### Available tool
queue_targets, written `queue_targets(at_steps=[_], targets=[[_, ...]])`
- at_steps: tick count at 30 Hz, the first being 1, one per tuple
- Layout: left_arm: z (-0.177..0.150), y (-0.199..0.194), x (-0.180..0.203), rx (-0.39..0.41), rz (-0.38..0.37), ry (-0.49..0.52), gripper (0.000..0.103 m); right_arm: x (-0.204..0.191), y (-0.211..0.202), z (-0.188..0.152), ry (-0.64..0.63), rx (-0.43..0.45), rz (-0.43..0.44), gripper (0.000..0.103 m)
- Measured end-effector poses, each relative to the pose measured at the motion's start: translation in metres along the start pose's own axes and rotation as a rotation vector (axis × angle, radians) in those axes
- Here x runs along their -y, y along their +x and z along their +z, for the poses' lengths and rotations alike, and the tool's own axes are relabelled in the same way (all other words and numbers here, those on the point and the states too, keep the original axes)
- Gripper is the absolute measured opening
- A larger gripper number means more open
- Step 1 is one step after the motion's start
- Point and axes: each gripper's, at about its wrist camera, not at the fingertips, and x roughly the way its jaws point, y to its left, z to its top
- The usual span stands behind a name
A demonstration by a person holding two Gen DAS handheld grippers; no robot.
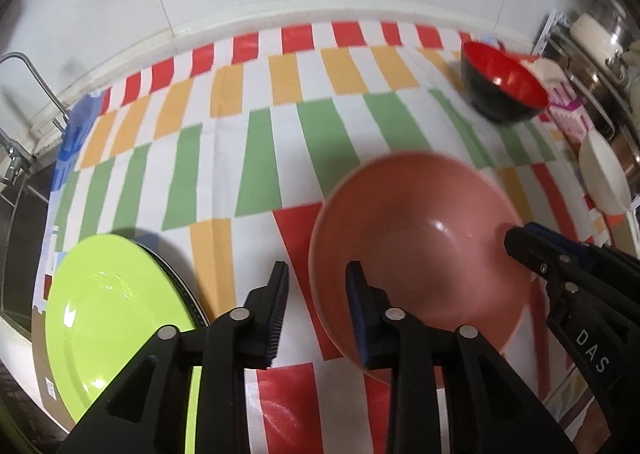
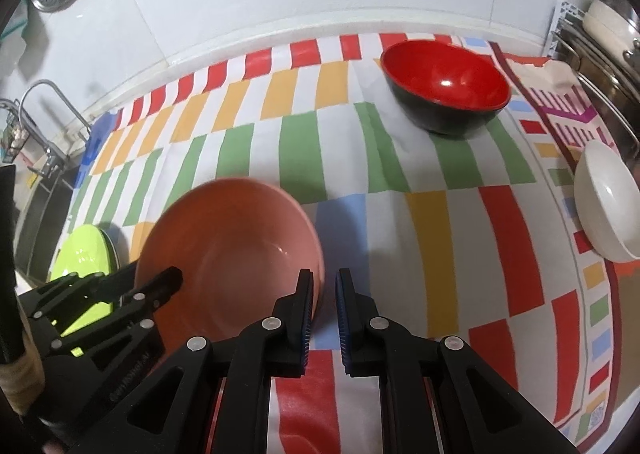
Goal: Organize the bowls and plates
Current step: 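Open both tools and lift them away from the pink bowl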
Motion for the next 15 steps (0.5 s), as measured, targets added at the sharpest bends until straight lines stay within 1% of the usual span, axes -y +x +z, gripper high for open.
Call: queue_targets(at_steps=[4,5,6,7,8,11,12,15], targets=[[0.007,-0.017,0.003,0.050,-0.020,0.014,0.040,0.005,-0.018,0.001,0.022,0.058,-0.019,0.020],[0.009,-0.022,0.006,0.062,-0.035,0.023,0.042,0.008,-0.024,0.001,0.033,0.077,-0.027,0.025],[0.011,-0.025,0.007,0.069,-0.043,0.027,0.046,0.011,-0.028,0.001,0.042,0.093,-0.031,0.027],[0.013,-0.030,0.010,0.082,-0.052,0.033,0.050,0.013,-0.033,0.001,0.050,0.105,-0.032,0.034],[0.015,-0.036,0.014,0.098,-0.061,0.042,0.051,0.015,-0.038,0.001,0.056,0.119,-0.033,0.039],[0.020,-0.049,0.028,0.147,-0.069,0.083,0.057,0.025,-0.055,-0.001,0.067,0.172,-0.064,0.048],[0.021,-0.051,0.032,0.159,-0.070,0.095,0.059,0.030,-0.061,-0.002,0.073,0.188,-0.084,0.048],[0.027,-0.060,0.050,0.189,-0.098,0.139,0.061,0.044,-0.074,-0.003,0.094,0.225,-0.121,0.051]])
